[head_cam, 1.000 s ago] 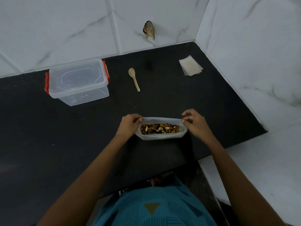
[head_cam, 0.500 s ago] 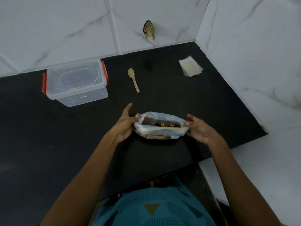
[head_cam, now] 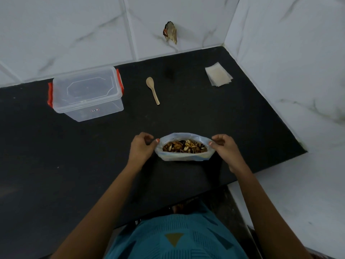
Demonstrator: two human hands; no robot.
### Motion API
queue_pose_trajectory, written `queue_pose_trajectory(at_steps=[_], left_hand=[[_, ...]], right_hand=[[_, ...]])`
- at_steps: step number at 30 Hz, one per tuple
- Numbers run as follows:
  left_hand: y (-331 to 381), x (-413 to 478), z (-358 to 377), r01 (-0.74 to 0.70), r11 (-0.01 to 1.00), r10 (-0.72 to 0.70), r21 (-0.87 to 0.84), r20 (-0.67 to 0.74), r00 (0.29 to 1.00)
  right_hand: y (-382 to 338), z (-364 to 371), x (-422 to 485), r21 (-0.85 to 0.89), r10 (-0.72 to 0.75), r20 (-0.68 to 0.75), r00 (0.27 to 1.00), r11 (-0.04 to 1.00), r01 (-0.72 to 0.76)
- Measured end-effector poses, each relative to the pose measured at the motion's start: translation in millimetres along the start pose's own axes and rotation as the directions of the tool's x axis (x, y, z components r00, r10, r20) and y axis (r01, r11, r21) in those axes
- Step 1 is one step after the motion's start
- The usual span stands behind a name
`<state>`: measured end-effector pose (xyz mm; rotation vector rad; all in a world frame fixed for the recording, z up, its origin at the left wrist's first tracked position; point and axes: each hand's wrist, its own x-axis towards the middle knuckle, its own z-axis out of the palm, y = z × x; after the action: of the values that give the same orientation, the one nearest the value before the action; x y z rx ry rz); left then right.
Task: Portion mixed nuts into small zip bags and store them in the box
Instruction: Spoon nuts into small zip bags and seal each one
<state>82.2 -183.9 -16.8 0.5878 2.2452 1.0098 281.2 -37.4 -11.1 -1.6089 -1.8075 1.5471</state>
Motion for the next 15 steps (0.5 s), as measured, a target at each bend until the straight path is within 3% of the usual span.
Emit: queue_pose_trajectory(at_steps=[3,7,15], left_hand=[[1,-13,2,0.131,0.989,-0.125,-0.074,0.082,0.989],[3,-16,2,0.325,0.905,-0.279,-0.274,0.193,0.941],[6,-19,0,0.467,0.789,-0.357,-0.398,0.321,0.877]], right_hand=[[2,2,-6,-0.033,0.068,-0.088,0.994,0.997,-0.071],[-1,2,-12,0.071,0.208,-0.016,0.978,0.976,-0.207],[-6,-3,-17,0.191,0.293,0.059,0.954,0.935,-0.299]])
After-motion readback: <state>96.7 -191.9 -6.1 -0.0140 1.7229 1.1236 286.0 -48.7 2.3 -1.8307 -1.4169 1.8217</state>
